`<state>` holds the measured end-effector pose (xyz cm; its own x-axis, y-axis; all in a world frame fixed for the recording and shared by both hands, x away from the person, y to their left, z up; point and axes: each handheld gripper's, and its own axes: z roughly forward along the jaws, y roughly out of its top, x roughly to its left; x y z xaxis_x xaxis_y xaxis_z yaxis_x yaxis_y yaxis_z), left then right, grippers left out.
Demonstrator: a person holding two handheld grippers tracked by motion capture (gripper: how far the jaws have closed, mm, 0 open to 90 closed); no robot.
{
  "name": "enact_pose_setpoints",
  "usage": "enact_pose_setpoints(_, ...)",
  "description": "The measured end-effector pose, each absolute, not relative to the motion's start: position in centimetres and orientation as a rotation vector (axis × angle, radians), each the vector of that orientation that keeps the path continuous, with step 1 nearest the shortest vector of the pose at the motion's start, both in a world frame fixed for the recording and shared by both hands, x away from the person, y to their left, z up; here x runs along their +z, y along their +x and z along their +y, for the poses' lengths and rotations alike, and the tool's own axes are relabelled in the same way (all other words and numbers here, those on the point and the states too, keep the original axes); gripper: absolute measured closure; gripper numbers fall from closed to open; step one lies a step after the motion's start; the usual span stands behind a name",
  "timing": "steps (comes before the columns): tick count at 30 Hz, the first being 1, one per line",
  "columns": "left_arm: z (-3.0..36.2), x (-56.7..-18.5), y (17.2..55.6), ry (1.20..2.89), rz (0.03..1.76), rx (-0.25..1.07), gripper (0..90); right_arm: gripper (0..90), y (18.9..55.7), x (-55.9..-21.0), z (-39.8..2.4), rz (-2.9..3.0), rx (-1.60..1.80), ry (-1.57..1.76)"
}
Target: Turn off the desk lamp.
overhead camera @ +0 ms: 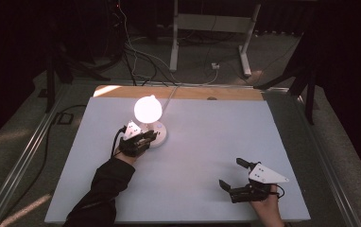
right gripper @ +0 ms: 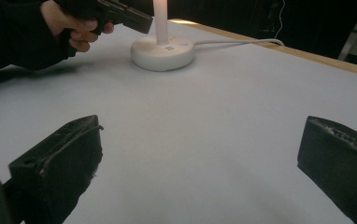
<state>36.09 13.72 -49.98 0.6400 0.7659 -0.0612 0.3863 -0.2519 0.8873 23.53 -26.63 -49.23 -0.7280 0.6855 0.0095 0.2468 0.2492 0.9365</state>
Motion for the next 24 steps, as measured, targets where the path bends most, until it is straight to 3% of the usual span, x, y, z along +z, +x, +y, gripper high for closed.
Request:
enact_pose_setpoints(5, 13.6, -50.3, 36.5, 1.880, 0.933, 0.469, 89.7, 0.0, 23.5, -49.2, -26.6, 2.125, 1.478, 0.852)
enact_pose_setpoints(24, 13.2, -51.2, 37.3, 1.930, 0.942, 0.436, 90.0, 0.0, 23.6, -49.3, -26.7, 2.127, 1.479, 0.852)
